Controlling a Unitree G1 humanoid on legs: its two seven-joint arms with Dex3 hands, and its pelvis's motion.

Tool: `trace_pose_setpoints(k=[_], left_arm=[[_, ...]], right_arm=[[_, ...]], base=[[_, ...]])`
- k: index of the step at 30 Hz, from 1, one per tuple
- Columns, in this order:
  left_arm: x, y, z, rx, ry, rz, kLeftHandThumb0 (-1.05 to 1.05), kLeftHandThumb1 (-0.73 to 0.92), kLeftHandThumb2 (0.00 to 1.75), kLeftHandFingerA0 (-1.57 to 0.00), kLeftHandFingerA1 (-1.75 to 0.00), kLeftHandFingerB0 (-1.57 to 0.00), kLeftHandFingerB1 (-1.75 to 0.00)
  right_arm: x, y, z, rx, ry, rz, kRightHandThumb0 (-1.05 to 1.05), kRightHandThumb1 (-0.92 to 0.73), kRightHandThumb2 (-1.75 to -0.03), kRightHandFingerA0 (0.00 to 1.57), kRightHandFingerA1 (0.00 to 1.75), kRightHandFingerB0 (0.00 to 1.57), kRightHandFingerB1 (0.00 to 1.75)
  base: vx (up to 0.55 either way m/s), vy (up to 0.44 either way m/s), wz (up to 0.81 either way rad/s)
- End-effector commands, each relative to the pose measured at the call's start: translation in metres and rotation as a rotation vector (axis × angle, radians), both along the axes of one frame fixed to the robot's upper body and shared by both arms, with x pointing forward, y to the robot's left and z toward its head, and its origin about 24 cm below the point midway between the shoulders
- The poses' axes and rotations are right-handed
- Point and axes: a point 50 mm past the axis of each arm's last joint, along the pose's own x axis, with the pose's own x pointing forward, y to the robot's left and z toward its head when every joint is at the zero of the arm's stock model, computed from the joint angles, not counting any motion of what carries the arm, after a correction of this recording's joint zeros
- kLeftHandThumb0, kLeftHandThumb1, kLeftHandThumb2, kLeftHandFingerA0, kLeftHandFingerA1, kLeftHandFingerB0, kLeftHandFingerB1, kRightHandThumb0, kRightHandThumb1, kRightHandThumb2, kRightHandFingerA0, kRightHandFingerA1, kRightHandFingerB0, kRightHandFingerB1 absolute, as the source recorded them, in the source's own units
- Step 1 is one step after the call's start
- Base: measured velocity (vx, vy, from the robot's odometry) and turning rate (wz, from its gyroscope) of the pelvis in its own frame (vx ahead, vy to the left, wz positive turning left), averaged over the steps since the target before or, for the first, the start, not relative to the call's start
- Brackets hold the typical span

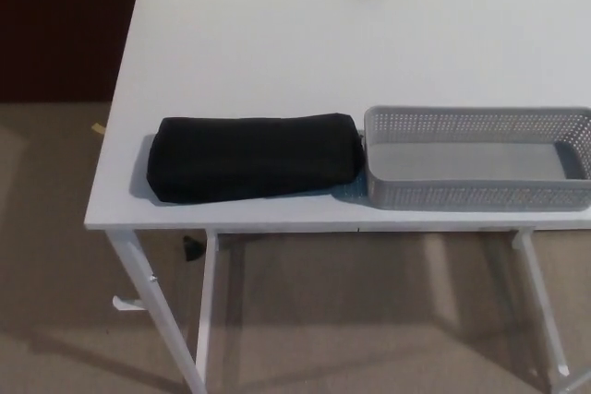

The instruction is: The robot walk towards a table in front and pick up a black pencil case on the left hand side and put the pencil case into a small container on the right hand side

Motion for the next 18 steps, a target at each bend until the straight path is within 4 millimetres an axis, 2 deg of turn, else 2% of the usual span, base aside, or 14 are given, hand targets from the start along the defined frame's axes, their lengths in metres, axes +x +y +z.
trace_pose_setpoints(k=[1, 2, 3, 4, 5, 6, 7, 10, 11, 13, 14, 16, 17, 18], left_arm=[[0.004, 0.008, 0.014, -0.048, -0.168, 0.175, -0.43, 0.65, 0.60, -0.21, -0.45, -0.17, -0.31], [0.008, 0.010, 0.019, -0.059, -0.221, 0.218, -0.43, 0.65, 0.60, -0.21, -0.45, -0.17, -0.31], [0.015, 0.017, 0.033, -0.072, -0.325, 0.269, -0.27, 0.57, 1.02, -0.01, -0.51, 0.00, -0.50], [0.019, 0.021, 0.041, -0.072, -0.358, 0.274, -0.43, 0.64, 0.60, -0.08, -0.32, -0.08, -0.26], [0.025, 0.026, 0.050, -0.069, -0.392, 0.272, -0.43, 0.64, 0.60, -0.08, -0.32, -0.08, -0.26], [0.042, 0.038, 0.083, -0.055, -0.510, 0.259, -0.50, 0.44, 0.80, -0.01, -0.26, 0.00, -0.23], [0.053, 0.044, 0.107, -0.041, -0.598, 0.244, -0.49, 0.43, 0.80, -0.02, -0.29, -0.01, -0.25], [0.081, 0.042, 0.165, -0.018, -0.806, 0.141, -0.48, 0.41, 0.78, -0.01, -0.28, 0.00, -0.22], [0.092, 0.036, 0.188, -0.017, -0.876, 0.093, -0.47, 0.40, 0.79, 0.00, -0.37, 0.00, -0.25], [0.106, 0.025, 0.219, -0.028, -0.959, 0.020, -0.46, 0.36, 0.77, 0.00, -0.41, 0.00, -0.28], [0.126, 0.005, 0.257, 0.014, -1.048, -0.122, -0.54, 0.34, 0.76, 0.00, -0.45, -0.01, -0.22], [0.144, -0.014, 0.284, 0.017, -1.083, -0.251, -0.54, 0.36, 0.77, -0.03, -0.31, -0.02, -0.13], [0.149, -0.020, 0.291, 0.031, -1.089, -0.293, -0.54, 0.36, 0.77, -0.03, -0.31, -0.02, -0.13], [0.157, -0.033, 0.302, 0.058, -1.094, -0.366, -0.50, 0.32, 0.78, -0.03, -0.34, -0.02, -0.21]], right_arm=[[-0.003, -0.007, 0.001, -0.008, 0.004, -0.004, -0.55, -0.82, -0.73, 0.55, 0.66, 0.29, 0.71], [-0.003, -0.007, 0.001, -0.002, -0.001, -0.008, -0.55, -0.82, -0.73, 0.55, 0.66, 0.29, 0.71], [-0.004, -0.010, 0.002, -0.006, 0.002, -0.014, -0.55, -0.83, -0.73, 0.54, 0.65, 0.30, 0.71], [-0.003, -0.010, 0.002, -0.008, 0.002, -0.014, -0.55, -0.84, -0.72, 0.54, 0.65, 0.30, 0.70], [-0.002, -0.011, 0.003, -0.011, 0.001, -0.013, -0.55, -0.84, -0.72, 0.54, 0.65, 0.30, 0.70], [0.001, -0.011, 0.004, -0.013, 0.003, 0.000, -0.54, -0.85, -0.72, 0.53, 0.63, 0.28, 0.69], [0.005, -0.011, 0.005, -0.014, 0.000, 0.007, -0.53, -0.84, -0.72, 0.52, 0.63, 0.29, 0.68], [0.013, -0.010, 0.007, -0.018, -0.016, 0.010, -0.53, -0.83, -0.73, 0.54, 0.64, 0.30, 0.68], [0.014, -0.009, 0.007, -0.023, -0.014, 0.014, -0.53, -0.82, -0.73, 0.55, 0.64, 0.30, 0.68], [0.015, -0.008, 0.007, -0.017, -0.016, 0.010, -0.53, -0.82, -0.73, 0.55, 0.64, 0.29, 0.68], [0.017, -0.008, 0.008, -0.013, -0.026, 0.012, -0.52, -0.83, -0.72, 0.54, 0.63, 0.30, 0.69], [0.018, -0.008, 0.009, -0.012, -0.031, 0.014, -0.51, -0.83, -0.71, 0.54, 0.62, 0.29, 0.67], [0.019, -0.008, 0.009, -0.014, -0.030, 0.013, -0.51, -0.83, -0.71, 0.54, 0.62, 0.29, 0.67], [0.019, -0.007, 0.009, -0.009, -0.028, 0.003, -0.50, -0.83, -0.72, 0.54, 0.63, 0.30, 0.70]], base=[[0.00, 0.000, 0.00], [0.00, 0.000, 0.00], [0.00, 0.000, 0.00], [0.00, 0.000, 0.00], [0.00, 0.000, 0.00], [0.00, 0.000, 0.00], [0.00, 0.000, 0.00], [0.00, 0.000, 0.00], [0.00, 0.000, 0.00], [0.00, 0.000, 0.00], [0.00, 0.000, 0.00], [0.00, 0.000, 0.00], [0.00, 0.000, 0.00], [0.00, 0.000, 0.00]])
